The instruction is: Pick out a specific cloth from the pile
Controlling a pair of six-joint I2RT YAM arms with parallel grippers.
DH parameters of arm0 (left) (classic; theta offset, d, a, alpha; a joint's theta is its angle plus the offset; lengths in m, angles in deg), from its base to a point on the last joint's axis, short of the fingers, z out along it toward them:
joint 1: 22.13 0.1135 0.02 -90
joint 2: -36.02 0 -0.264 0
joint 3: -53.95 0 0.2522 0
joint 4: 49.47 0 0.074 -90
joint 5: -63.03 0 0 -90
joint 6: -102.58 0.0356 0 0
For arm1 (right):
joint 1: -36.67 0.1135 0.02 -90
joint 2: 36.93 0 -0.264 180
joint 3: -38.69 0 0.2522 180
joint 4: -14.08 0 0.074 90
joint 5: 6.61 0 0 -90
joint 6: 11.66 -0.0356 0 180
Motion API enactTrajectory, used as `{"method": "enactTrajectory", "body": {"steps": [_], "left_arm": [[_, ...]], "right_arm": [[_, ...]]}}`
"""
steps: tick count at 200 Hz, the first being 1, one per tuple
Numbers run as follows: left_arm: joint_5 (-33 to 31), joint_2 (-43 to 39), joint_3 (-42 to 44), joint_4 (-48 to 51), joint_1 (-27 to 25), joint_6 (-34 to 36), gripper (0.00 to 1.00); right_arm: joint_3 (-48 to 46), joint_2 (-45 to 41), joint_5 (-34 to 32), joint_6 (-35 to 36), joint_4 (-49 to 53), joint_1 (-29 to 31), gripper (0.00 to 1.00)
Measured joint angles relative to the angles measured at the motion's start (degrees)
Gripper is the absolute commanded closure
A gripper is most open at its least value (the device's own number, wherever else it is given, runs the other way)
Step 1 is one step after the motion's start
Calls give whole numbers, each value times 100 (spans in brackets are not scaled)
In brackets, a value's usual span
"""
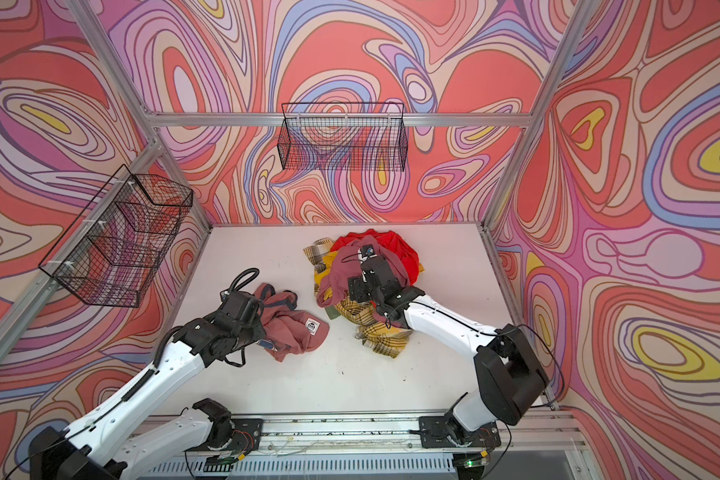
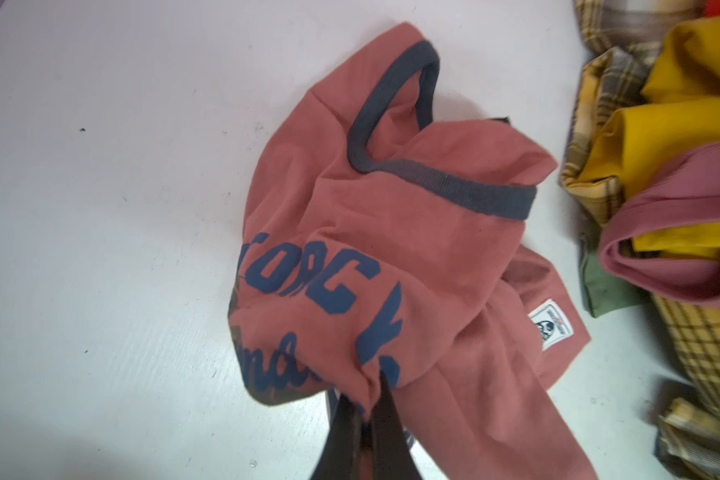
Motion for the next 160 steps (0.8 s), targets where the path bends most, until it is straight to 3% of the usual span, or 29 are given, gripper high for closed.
{"method": "enactTrajectory", "body": {"steps": [28, 50, 69, 138, 160], "left_arm": [[131, 520, 0, -11, 0, -33, 100], [131, 627, -68, 35, -20, -39, 62], [-37, 632, -295, 188, -127, -79, 45], [-822, 428, -1071, 651, -903, 214, 28], [-981, 605, -1274, 750, -1027, 433, 18]], "right_arm": [[0, 2, -9, 2, 48, 0, 19], [0, 2, -13, 4, 72, 0, 19], [0, 2, -26, 22, 70, 0, 19], [-2, -55, -109, 227, 28, 0, 19], [-2, -116, -197, 328, 28, 0, 18]]}}
